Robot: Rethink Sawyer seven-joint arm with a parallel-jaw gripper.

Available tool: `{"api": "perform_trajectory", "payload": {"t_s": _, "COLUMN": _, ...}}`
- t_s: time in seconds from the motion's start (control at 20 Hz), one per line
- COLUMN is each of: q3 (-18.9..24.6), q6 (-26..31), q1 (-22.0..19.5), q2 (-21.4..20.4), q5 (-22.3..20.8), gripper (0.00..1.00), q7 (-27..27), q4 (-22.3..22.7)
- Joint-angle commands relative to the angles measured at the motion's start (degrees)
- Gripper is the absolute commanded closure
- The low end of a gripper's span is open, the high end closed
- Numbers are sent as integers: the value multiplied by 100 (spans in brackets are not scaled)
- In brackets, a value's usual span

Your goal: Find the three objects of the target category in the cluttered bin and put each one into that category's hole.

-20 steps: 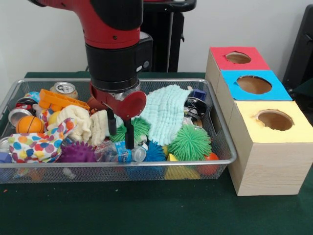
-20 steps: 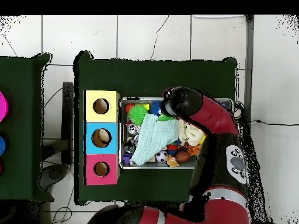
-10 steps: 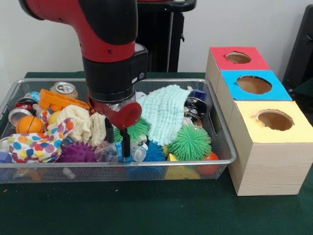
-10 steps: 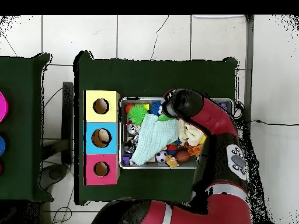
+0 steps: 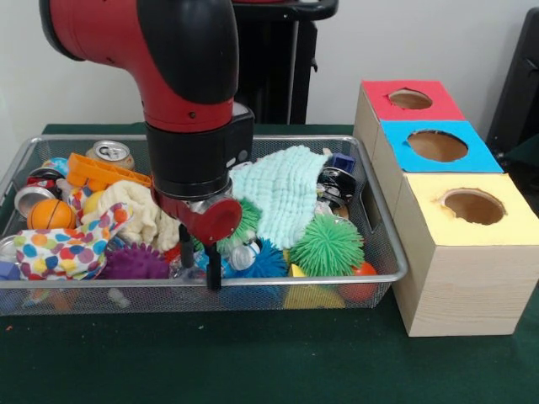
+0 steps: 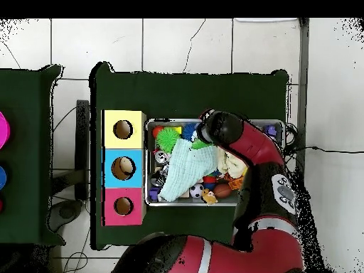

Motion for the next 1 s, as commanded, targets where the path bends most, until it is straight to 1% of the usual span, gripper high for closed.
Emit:
{"api": "perform_trajectory", "payload": {"t_s": 0.05, "q3": 623, "q6": -453, "q1": -40, "q2": 269, "q5": 142, "gripper": 0, "q7": 885, "q4": 574}}
{"api": "perform_trajectory", "payload": {"t_s": 0.2, "q3": 632, "q6": -573, "q1": -9, "q2": 247, "q5": 135, "gripper": 0, "q7": 919, "q4": 690}}
{"api": "perform_trajectory", "payload": {"t_s": 0.35, "q3": 600, "q6": -546, "q1": 20, "q2": 228, "q5": 90, "gripper": 0, "q7": 864, "q4": 721}}
{"api": "perform_trajectory", "payload": {"t_s": 0.7, "q3": 649, "q6": -627, "q1": -53, "q2": 228, "q5": 35, "gripper": 0, "q7": 744, "q4": 810}}
{"api": "perform_trajectory", "payload": {"t_s": 0.9, "q3": 623, "q6": -633, "q1": -67, "q2": 123, "q5": 23, "gripper": 0, "q7": 763, "q4": 960}}
{"api": "perform_trajectory", "payload": {"t_s": 1.0, "q3": 574, "q6": -534, "q1": -57, "q2": 46, "q5": 23, "gripper": 0, "q7": 757, "q4": 972}}
